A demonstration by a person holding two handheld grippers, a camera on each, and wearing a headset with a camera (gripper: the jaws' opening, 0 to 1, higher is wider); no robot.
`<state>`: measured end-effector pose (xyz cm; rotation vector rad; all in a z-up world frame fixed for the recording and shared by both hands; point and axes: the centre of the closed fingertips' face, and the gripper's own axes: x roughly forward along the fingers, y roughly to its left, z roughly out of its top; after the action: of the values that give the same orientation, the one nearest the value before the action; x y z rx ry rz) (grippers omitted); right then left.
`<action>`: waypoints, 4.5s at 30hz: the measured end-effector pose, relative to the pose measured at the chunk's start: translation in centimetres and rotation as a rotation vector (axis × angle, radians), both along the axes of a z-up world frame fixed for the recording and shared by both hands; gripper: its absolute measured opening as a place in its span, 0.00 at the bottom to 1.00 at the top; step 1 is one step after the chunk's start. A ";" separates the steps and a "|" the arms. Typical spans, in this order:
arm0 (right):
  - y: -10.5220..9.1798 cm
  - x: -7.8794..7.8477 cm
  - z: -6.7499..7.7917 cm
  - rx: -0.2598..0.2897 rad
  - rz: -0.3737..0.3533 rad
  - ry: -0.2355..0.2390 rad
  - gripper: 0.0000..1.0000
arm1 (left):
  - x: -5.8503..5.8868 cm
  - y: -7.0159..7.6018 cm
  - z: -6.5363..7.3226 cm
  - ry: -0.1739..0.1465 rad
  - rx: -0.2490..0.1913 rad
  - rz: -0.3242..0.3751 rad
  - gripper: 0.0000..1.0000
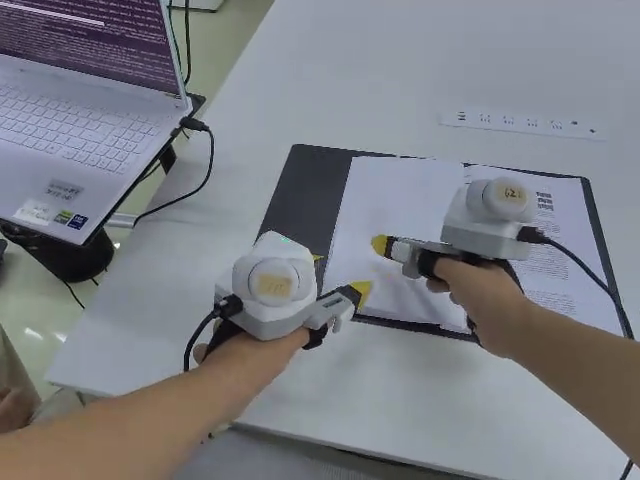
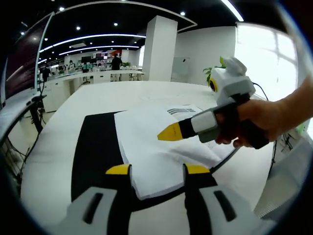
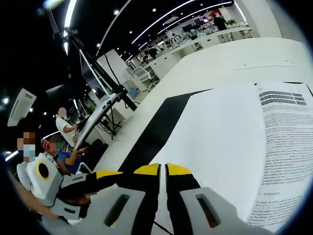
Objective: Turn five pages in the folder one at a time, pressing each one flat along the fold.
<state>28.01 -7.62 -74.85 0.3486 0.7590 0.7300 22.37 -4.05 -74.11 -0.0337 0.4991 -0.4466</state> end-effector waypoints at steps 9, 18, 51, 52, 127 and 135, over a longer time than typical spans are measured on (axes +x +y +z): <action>-5.6 0.7 -0.1 -0.018 -0.103 -0.001 0.00 | 0.8 -1.5 -2.5 0.041 0.055 0.000 0.39; -8.1 2.0 -0.1 -0.037 -0.143 -0.047 0.00 | -0.2 -0.8 -4.4 0.081 0.085 0.025 0.38; -8.8 7.8 -1.7 -0.098 -0.123 -0.166 0.00 | -0.3 -0.4 -5.0 0.007 0.101 0.064 0.35; -8.8 8.0 -1.7 -0.102 -0.121 -0.173 0.00 | -0.3 -0.4 -5.0 0.005 0.100 0.066 0.35; -9.1 12.5 -2.9 -0.139 -0.238 -0.322 0.00 | -0.2 -0.2 -4.7 -0.036 0.070 0.101 0.32; -9.3 9.2 -1.8 -0.118 -0.257 -0.315 0.00 | -0.2 -0.2 -4.8 -0.035 0.070 0.104 0.32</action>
<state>37.17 -16.95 -76.64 0.2119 0.4456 0.4800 22.14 -4.30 -78.93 0.0155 0.4756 -0.3272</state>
